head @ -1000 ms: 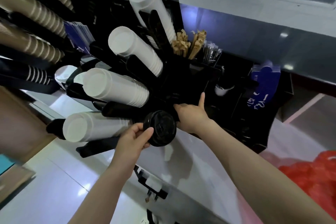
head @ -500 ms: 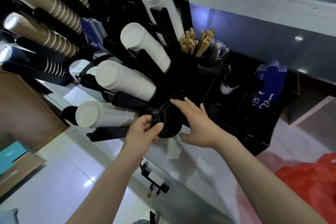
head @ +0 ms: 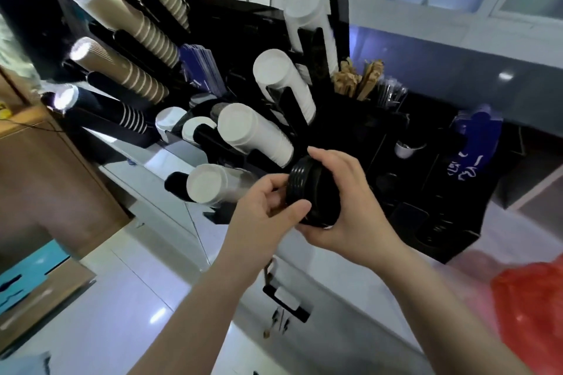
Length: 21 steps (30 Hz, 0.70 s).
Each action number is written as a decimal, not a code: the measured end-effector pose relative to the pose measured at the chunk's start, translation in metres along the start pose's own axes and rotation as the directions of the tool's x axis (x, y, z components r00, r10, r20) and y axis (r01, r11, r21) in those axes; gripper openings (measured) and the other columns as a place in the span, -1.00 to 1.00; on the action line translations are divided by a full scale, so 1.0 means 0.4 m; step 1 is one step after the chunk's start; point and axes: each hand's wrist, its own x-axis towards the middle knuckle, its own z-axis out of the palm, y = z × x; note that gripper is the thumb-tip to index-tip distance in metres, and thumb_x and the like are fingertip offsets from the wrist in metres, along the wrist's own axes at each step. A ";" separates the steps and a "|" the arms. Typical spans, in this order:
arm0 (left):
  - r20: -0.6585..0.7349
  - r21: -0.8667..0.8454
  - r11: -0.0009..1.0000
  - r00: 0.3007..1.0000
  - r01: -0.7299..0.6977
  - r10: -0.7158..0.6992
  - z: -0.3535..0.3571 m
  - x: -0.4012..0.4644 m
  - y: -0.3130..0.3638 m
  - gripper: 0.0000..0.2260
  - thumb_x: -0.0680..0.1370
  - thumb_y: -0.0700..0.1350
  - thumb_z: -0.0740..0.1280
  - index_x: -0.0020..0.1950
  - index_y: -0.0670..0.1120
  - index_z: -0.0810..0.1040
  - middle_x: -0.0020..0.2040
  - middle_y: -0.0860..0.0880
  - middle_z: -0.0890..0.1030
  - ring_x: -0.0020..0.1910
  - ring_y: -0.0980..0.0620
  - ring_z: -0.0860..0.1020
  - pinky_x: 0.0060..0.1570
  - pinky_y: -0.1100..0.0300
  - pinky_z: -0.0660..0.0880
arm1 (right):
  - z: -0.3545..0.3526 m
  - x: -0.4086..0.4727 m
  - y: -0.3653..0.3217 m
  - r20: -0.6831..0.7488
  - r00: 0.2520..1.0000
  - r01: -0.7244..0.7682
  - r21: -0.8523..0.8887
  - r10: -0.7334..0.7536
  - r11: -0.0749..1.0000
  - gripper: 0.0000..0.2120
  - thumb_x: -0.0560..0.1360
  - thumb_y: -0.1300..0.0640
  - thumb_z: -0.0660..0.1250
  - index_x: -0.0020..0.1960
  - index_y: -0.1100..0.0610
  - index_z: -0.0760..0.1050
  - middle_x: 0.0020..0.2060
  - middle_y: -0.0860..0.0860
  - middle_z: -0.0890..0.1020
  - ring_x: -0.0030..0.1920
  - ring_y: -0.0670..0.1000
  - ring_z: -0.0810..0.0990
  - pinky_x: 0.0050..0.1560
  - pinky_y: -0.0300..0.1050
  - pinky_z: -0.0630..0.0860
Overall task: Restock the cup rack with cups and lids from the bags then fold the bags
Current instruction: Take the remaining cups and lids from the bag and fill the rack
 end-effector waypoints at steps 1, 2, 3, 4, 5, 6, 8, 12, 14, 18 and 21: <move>0.012 -0.001 1.000 1.000 -0.015 0.015 -0.028 -0.005 0.012 -0.74 0.42 -0.13 0.39 0.11 0.00 0.56 -0.06 -0.04 0.70 -0.03 0.04 0.65 -0.08 0.29 0.54 | 0.018 0.007 -0.029 -0.011 1.000 -0.003 -0.012 0.003 1.000 -0.10 0.23 0.11 0.60 0.44 -0.04 0.21 0.33 0.03 0.30 0.35 -0.22 0.24 0.29 -0.40 0.24; 0.017 0.000 1.000 0.999 -0.030 0.030 -0.060 -0.011 0.023 -0.73 0.44 -0.15 0.39 0.13 -0.02 0.54 -0.05 -0.03 0.70 -0.03 0.04 0.65 -0.08 0.28 0.54 | 0.041 0.016 -0.060 -0.028 1.000 -0.007 -0.018 0.006 1.000 -0.10 0.23 0.11 0.60 0.44 -0.03 0.20 0.33 0.03 0.29 0.36 -0.19 0.25 0.31 -0.35 0.26; 0.016 -0.001 0.999 0.999 -0.045 0.045 -0.100 -0.020 0.033 -0.75 0.47 -0.18 0.39 0.13 -0.01 0.54 -0.06 -0.02 0.70 -0.04 0.05 0.66 -0.09 0.29 0.55 | 0.071 0.026 -0.094 -0.056 0.998 -0.005 -0.023 0.003 1.000 -0.10 0.23 0.10 0.60 0.44 -0.01 0.19 0.33 0.01 0.29 0.36 -0.15 0.27 0.33 -0.28 0.29; 0.012 -0.005 0.998 0.998 -0.060 0.060 -0.146 -0.029 0.043 -0.77 0.50 -0.22 0.38 0.12 -0.01 0.54 -0.08 -0.01 0.70 -0.07 0.07 0.66 -0.13 0.32 0.55 | 0.107 0.038 -0.130 -0.098 0.995 0.010 -0.032 -0.013 0.999 -0.10 0.23 0.07 0.59 0.44 0.03 0.19 0.32 -0.02 0.29 0.36 -0.10 0.29 0.35 -0.19 0.31; 0.011 -0.006 0.997 0.997 -0.075 0.075 -0.197 -0.038 0.054 -0.78 0.51 -0.24 0.37 0.11 0.00 0.54 -0.10 0.00 0.70 -0.11 0.08 0.66 -0.16 0.35 0.54 | 0.150 0.052 -0.167 -0.148 0.988 0.032 -0.046 -0.039 0.998 -0.11 0.24 0.04 0.57 0.44 0.06 0.19 0.30 -0.05 0.28 0.36 -0.04 0.31 0.36 -0.10 0.34; 0.011 0.002 0.996 0.996 -0.089 0.089 -0.254 -0.045 0.066 -0.78 0.51 -0.24 0.37 0.09 0.02 0.55 -0.13 0.00 0.70 -0.14 0.09 0.66 -0.19 0.37 0.53 | 0.198 0.067 -0.203 -0.194 0.979 0.050 -0.058 -0.061 0.997 -0.12 0.24 0.03 0.56 0.43 0.08 0.19 0.29 -0.08 0.27 0.35 0.02 0.34 0.35 0.00 0.37; -0.002 0.016 0.992 0.992 -0.123 0.123 -0.370 -0.061 0.089 -0.78 0.49 -0.18 0.37 0.05 0.11 0.57 -0.14 -0.01 0.71 -0.13 0.07 0.67 -0.17 0.38 0.52 | 0.300 0.096 -0.268 -0.256 0.964 0.053 -0.067 -0.068 0.996 -0.12 0.24 0.03 0.58 0.41 0.09 0.18 0.31 -0.08 0.27 0.35 0.08 0.35 0.33 0.07 0.38; -0.020 -0.061 0.993 0.995 -0.102 0.101 -0.570 -0.077 0.099 -0.76 0.46 -0.13 0.32 0.02 0.19 0.58 -0.17 -0.06 0.70 -0.13 -0.01 0.67 -0.14 0.30 0.54 | 0.472 0.156 -0.352 -0.248 0.968 0.021 -0.123 -0.051 0.992 -0.07 0.27 -0.04 0.58 0.49 0.06 0.17 0.45 0.05 0.19 0.46 0.02 0.21 0.42 -0.19 0.22; -0.027 -0.116 0.992 0.999 -0.041 0.038 -0.637 -0.071 0.087 -0.77 0.48 -0.14 0.31 0.08 0.11 0.56 -0.19 -0.08 0.69 -0.17 -0.02 0.67 -0.15 0.26 0.55 | 0.532 0.189 -0.378 -0.192 0.981 -0.010 -0.130 -0.015 0.991 -0.03 0.28 -0.03 0.58 0.51 -0.01 0.10 0.46 0.06 0.17 0.46 0.07 0.22 0.43 -0.01 0.28; -0.032 -0.139 0.990 0.999 0.033 -0.038 -0.724 -0.023 0.062 -0.75 0.53 -0.17 0.30 0.19 0.00 0.49 -0.13 -0.16 0.69 -0.11 -0.06 0.67 -0.08 0.21 0.56 | 0.608 0.259 -0.375 -0.172 0.985 -0.040 -0.114 0.020 0.993 -0.06 0.28 0.04 0.59 0.51 0.08 0.15 0.43 0.09 0.25 0.43 0.10 0.27 0.39 0.14 0.31; -0.070 -0.121 0.991 0.995 0.056 -0.065 -0.763 0.032 0.039 -0.77 0.57 -0.20 0.29 0.20 0.02 0.49 -0.10 -0.16 0.69 -0.09 -0.05 0.66 -0.07 0.23 0.56 | 0.659 0.312 -0.335 -0.178 0.983 -0.072 -0.097 0.054 0.993 -0.09 0.27 0.06 0.59 0.49 0.10 0.20 0.43 0.06 0.26 0.44 0.06 0.24 0.41 0.04 0.28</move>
